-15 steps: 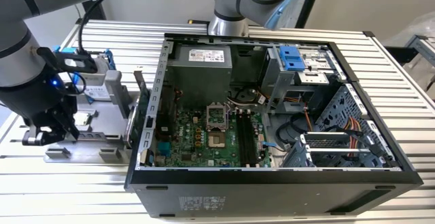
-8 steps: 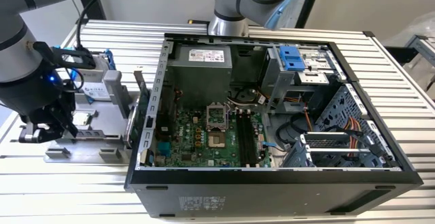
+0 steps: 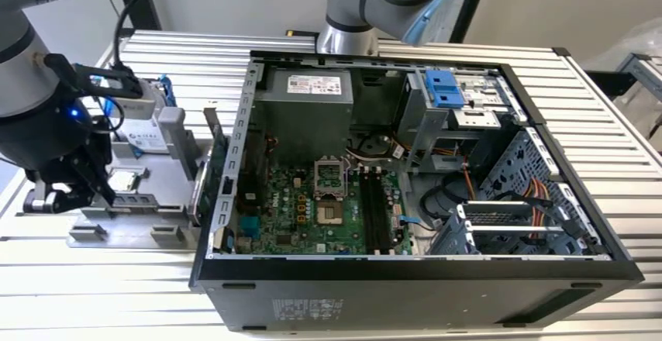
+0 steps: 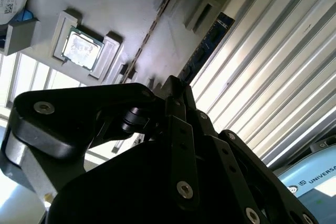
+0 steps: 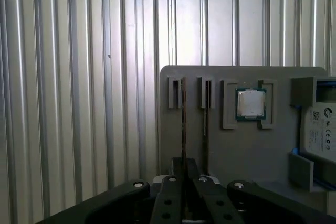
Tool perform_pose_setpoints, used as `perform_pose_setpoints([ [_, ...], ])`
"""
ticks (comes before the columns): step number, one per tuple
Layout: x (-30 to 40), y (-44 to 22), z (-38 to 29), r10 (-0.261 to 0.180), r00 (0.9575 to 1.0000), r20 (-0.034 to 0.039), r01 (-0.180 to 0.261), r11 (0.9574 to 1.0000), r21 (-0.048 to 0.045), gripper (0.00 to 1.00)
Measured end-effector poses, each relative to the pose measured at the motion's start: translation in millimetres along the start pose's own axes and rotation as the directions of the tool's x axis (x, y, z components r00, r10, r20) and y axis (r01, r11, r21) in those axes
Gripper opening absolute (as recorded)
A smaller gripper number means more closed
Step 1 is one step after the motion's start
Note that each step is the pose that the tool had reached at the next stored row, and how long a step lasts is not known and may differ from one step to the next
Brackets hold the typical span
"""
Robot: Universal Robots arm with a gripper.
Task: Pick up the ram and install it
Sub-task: 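Pick up the ram and move it above insertion slot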
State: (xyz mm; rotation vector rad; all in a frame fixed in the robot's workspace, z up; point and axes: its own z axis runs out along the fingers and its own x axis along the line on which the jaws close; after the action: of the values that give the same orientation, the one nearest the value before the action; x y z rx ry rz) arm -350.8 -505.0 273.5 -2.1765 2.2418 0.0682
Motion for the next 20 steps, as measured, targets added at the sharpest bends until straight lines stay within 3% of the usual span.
perform_pose_setpoints([
  [20, -0.8, 0.4, -20.0, 0.0, 1.0, 0.0, 0.0, 1.0, 0.0, 0.0],
])
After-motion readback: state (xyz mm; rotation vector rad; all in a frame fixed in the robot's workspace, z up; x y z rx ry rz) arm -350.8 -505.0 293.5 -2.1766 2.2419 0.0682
